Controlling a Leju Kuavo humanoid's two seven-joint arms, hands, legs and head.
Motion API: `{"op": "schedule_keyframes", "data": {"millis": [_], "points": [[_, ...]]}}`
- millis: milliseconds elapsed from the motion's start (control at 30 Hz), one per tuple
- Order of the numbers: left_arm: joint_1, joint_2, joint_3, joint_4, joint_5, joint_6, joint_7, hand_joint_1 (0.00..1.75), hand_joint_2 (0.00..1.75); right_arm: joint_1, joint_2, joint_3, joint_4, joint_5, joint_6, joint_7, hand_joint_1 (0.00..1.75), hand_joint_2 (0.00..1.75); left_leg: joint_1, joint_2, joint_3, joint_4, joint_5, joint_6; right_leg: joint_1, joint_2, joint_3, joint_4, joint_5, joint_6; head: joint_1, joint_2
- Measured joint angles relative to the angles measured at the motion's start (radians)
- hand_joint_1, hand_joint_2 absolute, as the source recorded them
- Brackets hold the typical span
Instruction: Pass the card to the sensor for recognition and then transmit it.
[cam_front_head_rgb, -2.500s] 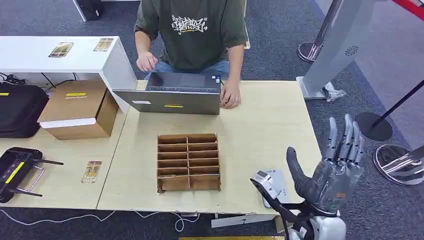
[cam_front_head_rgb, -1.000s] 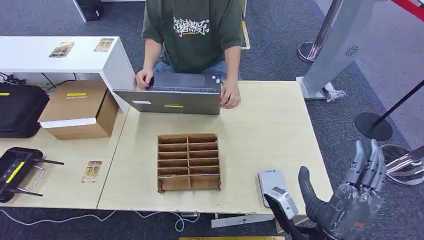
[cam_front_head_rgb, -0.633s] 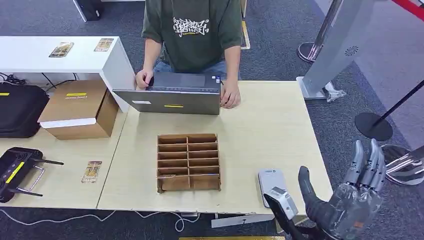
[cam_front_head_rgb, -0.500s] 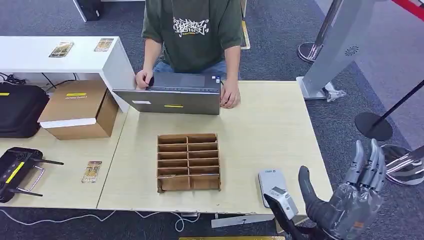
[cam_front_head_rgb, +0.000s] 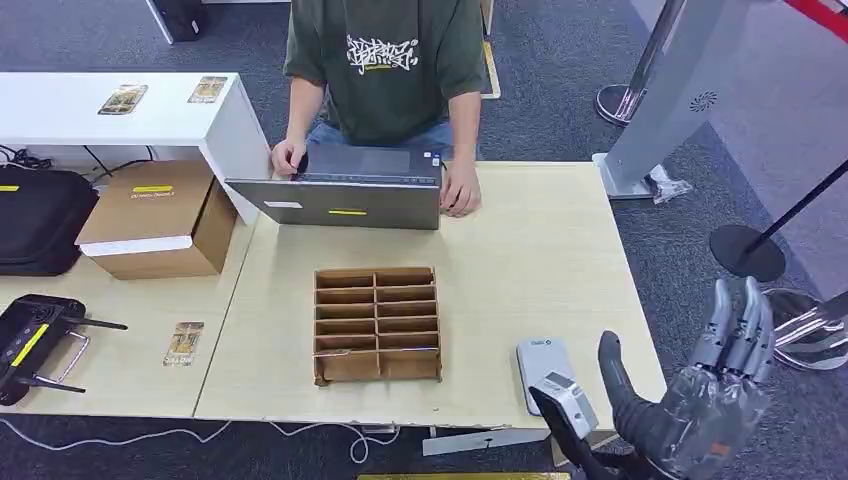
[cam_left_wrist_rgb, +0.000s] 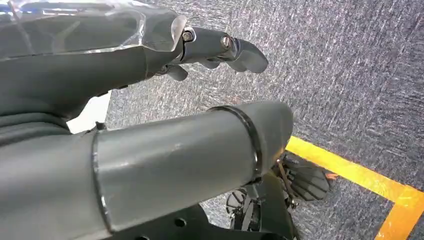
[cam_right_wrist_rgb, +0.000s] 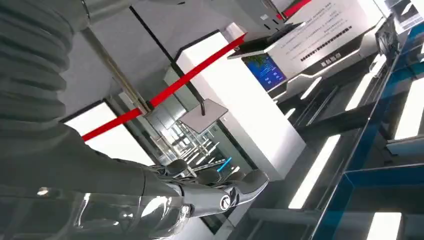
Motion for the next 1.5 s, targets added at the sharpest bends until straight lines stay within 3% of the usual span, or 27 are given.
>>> {"op": "schedule_keyframes", "data": {"millis": [700,1067,1500], "points": [[0.000,-0.004,0.000,0.000,-0.006,0.005,-0.010,0.00,0.00,0.015,0.000,-0.010,-0.002,0.003,-0.003,0.030,0.00,1.75,0.000,0.000,0.000,0.000,0.000,0.000,0.000,0.000,0.000,0.000,0.000,0.000,0.000,0.000],[0.002,-0.006,0.005,0.000,0.015,0.010,-0.022,0.00,0.00,0.044,0.001,-0.044,-0.016,0.004,0.035,-0.011,0.00,1.75,0.000,0.000,0.000,0.000,-0.001,0.000,0.000,0.000,0.000,0.000,0.000,0.000,0.000,0.000],[-0.001,-0.013,0.008,0.000,0.013,0.014,-0.025,0.00,0.00,0.039,0.001,-0.041,-0.016,0.004,0.044,0.015,0.00,1.75,0.000,0.000,0.000,0.000,-0.001,0.000,0.000,0.000,0.000,0.000,0.000,0.000,0.000,0.000]]}}
